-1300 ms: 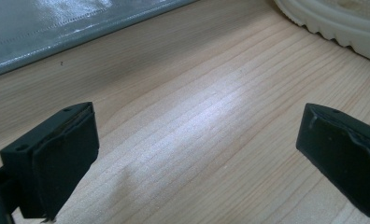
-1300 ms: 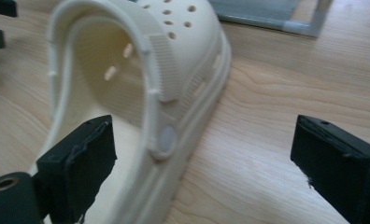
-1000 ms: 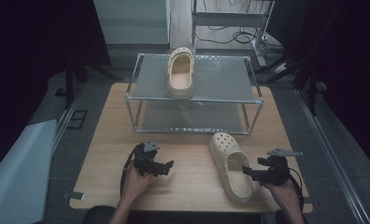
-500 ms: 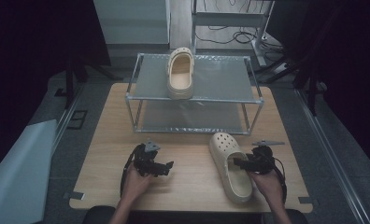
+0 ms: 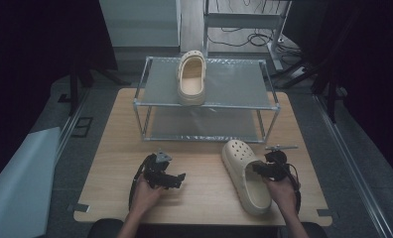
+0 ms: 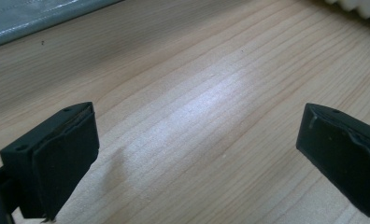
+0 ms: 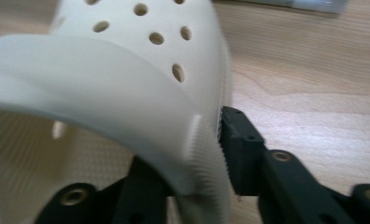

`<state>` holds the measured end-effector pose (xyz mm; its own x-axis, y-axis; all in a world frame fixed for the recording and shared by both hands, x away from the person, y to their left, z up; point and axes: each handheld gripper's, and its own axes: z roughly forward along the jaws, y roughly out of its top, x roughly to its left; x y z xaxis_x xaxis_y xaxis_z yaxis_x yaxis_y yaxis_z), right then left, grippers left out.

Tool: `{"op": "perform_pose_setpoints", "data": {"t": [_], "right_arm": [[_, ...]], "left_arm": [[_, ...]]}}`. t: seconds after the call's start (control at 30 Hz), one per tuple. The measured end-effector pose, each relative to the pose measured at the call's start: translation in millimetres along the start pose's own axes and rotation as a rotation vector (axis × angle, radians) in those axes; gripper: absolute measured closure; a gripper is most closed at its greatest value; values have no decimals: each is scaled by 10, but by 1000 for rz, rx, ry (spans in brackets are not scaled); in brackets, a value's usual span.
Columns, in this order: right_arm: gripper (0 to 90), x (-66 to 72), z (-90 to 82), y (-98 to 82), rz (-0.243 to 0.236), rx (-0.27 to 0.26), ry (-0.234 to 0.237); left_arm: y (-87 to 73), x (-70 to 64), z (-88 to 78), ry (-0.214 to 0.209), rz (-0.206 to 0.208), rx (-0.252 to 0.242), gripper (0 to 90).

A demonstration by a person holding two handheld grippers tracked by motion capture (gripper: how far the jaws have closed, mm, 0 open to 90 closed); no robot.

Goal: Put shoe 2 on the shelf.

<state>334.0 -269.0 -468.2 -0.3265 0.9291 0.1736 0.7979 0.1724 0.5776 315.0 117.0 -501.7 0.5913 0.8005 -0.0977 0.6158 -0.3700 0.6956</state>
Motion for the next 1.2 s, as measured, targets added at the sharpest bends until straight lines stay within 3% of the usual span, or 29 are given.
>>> {"op": "perform_pose_setpoints", "data": {"t": [0.13,0.27,0.4,0.67,1.2], "right_arm": [[766,-158,-17,-16,94,-14,90],[774,-251,-16,-33,145,-15,152],[783,-335,13,-75,235,-13,273],[784,-344,-2,-69,313,-31,422],[785,-261,-268,125,366,-76,537]], "left_arm": [[-1,-19,8,15,21,8,0],[-4,-19,7,20,24,7,0],[-7,-12,0,16,23,4,0],[-6,-32,-3,-2,41,-5,0],[-4,-56,3,-18,59,-5,0]]}}
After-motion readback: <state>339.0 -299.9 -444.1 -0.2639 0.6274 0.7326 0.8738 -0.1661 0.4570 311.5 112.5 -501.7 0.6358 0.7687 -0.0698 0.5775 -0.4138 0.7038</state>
